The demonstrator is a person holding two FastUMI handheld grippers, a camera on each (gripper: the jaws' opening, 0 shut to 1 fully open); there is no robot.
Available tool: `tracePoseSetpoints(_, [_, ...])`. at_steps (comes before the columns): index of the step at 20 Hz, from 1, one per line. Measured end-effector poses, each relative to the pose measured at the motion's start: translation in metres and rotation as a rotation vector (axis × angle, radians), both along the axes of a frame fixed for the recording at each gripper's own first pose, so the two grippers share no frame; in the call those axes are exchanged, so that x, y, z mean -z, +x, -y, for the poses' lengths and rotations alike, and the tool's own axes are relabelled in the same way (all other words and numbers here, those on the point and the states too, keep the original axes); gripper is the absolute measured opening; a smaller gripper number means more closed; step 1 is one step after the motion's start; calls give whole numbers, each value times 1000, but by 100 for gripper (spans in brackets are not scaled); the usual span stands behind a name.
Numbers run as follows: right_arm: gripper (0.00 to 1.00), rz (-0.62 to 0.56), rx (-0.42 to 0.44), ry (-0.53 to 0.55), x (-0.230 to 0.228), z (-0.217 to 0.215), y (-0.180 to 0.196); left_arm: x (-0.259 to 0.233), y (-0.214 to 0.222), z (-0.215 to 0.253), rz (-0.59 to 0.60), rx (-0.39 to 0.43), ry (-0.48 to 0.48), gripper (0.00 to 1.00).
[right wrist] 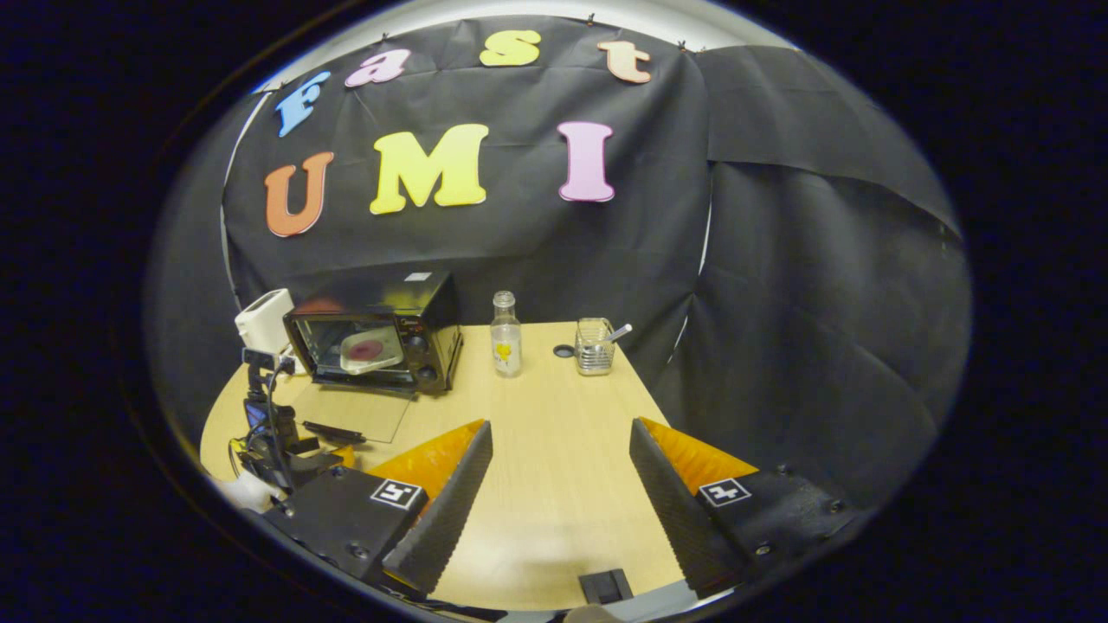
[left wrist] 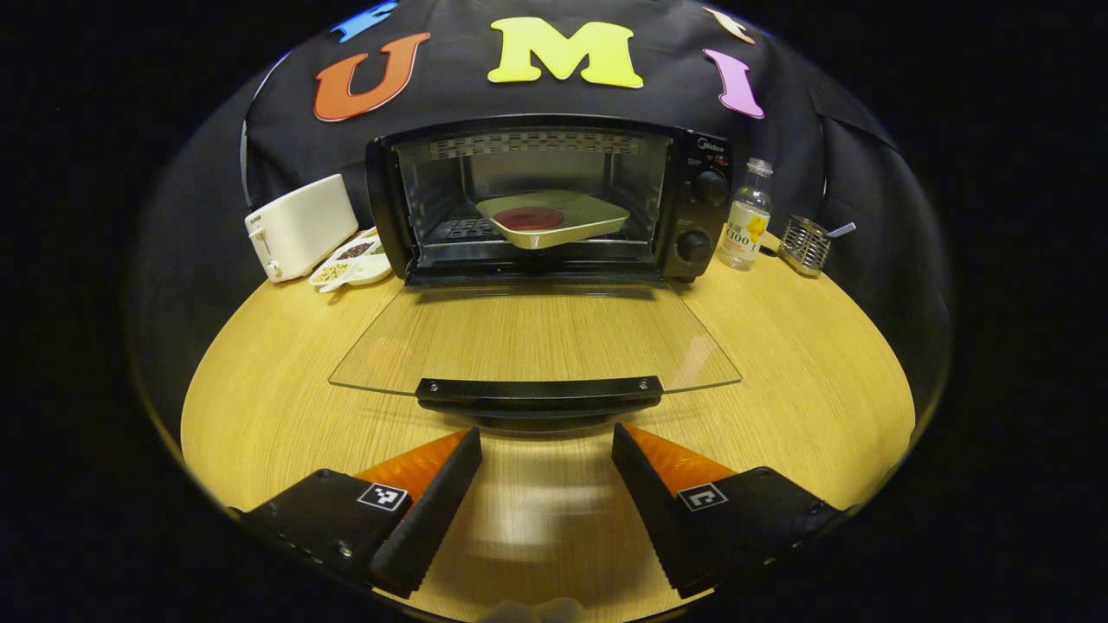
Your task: Open the electric oven with the left hand, put the food in, and close the electric oven.
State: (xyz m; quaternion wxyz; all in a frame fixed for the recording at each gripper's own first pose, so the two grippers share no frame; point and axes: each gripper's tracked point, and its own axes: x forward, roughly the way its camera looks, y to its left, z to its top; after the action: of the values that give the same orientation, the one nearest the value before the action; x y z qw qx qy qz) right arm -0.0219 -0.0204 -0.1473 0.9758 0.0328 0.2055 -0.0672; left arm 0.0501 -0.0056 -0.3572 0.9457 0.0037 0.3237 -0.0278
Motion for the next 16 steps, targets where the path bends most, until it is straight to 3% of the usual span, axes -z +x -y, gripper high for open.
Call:
tracePoseSetpoints(7, [96,-1,-42,45,0,-12,7,0,3,2,-19,-2,4,98])
tracePoseSetpoints(8, [100,0,-45,50,0,-11,8,-2,3,2,-17,-2,5,98])
tracePoseSetpoints(9, [96,-1,-45,51,2,-10,8,-6,3,2,-12,-1,5,98])
tracePoseSetpoints(16, [96,-8,-22,108,14,-3,4,-38,8,-2,48,8,3,98])
